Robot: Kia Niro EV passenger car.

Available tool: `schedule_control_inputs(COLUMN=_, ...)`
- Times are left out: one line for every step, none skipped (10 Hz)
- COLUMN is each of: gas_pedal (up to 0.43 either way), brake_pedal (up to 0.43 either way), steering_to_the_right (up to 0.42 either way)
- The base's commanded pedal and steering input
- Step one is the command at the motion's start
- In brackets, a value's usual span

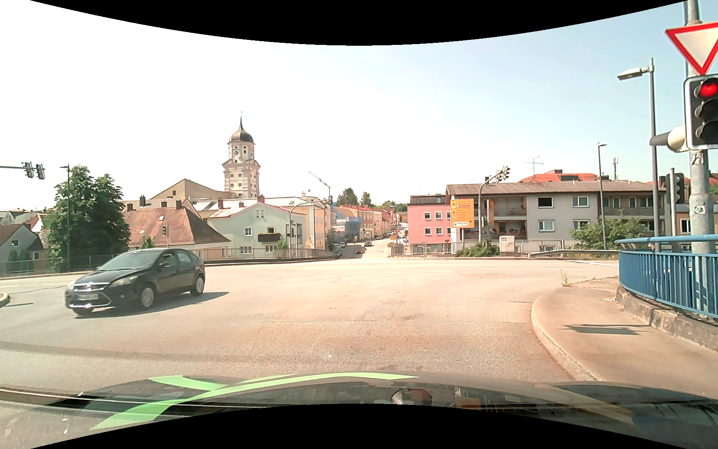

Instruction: Follow the waypoints while adhering to traffic rules and regulations

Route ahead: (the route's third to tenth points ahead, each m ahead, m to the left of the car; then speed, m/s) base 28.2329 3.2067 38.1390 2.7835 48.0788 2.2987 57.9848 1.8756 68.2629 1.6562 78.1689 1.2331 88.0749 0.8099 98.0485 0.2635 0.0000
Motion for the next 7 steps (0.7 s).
schedule_control_inputs(gas_pedal=0.000, brake_pedal=0.287, steering_to_the_right=-0.008)
schedule_control_inputs(gas_pedal=0.000, brake_pedal=0.287, steering_to_the_right=-0.008)
schedule_control_inputs(gas_pedal=0.000, brake_pedal=0.287, steering_to_the_right=-0.008)
schedule_control_inputs(gas_pedal=0.000, brake_pedal=0.287, steering_to_the_right=-0.008)
schedule_control_inputs(gas_pedal=0.000, brake_pedal=0.287, steering_to_the_right=-0.008)
schedule_control_inputs(gas_pedal=0.000, brake_pedal=0.287, steering_to_the_right=-0.008)
schedule_control_inputs(gas_pedal=0.000, brake_pedal=0.287, steering_to_the_right=-0.008)
